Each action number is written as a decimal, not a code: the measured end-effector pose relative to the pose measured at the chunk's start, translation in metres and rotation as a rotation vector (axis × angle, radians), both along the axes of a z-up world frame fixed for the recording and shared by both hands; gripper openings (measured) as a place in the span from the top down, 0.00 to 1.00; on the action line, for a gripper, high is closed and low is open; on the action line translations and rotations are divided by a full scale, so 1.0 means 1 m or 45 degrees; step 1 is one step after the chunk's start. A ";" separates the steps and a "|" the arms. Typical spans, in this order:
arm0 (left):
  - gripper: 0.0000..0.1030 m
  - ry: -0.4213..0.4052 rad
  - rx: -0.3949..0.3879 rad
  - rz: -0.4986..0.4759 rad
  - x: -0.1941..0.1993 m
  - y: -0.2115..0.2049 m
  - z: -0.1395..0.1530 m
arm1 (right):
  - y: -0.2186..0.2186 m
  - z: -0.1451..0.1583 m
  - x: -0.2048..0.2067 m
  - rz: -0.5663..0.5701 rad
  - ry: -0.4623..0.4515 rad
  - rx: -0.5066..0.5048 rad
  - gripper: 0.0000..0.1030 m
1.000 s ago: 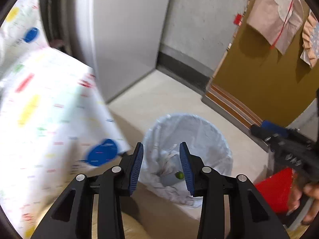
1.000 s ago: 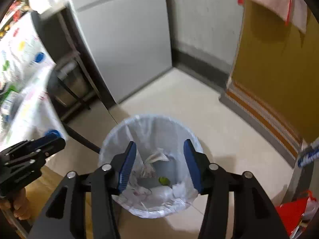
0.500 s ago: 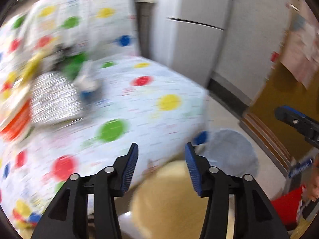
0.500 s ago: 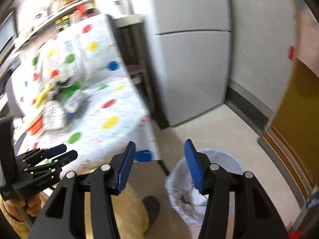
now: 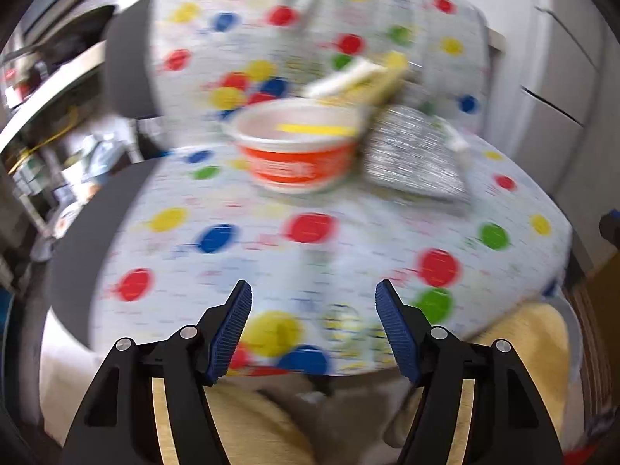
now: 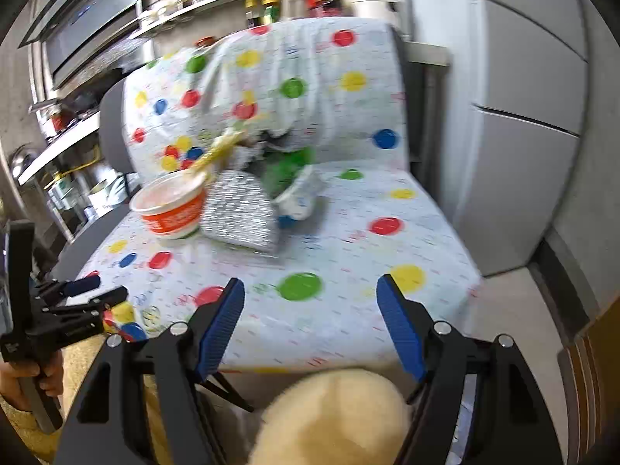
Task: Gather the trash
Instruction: 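Move both tools back toward the chair seat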
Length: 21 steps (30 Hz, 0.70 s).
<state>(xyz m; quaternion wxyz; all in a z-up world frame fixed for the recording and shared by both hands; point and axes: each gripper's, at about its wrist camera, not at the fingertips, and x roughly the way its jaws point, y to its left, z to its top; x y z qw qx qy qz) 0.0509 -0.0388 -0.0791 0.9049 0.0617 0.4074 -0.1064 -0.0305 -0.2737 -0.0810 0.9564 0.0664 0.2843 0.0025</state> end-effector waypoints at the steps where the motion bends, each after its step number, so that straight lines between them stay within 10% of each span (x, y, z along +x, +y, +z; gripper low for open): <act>1: 0.31 -0.011 -0.003 0.036 0.004 0.011 0.003 | 0.007 0.001 0.007 0.017 0.000 -0.007 0.32; 21: 0.28 -0.037 -0.034 0.129 0.061 0.028 0.036 | 0.050 0.031 0.102 0.232 -0.047 -0.077 0.44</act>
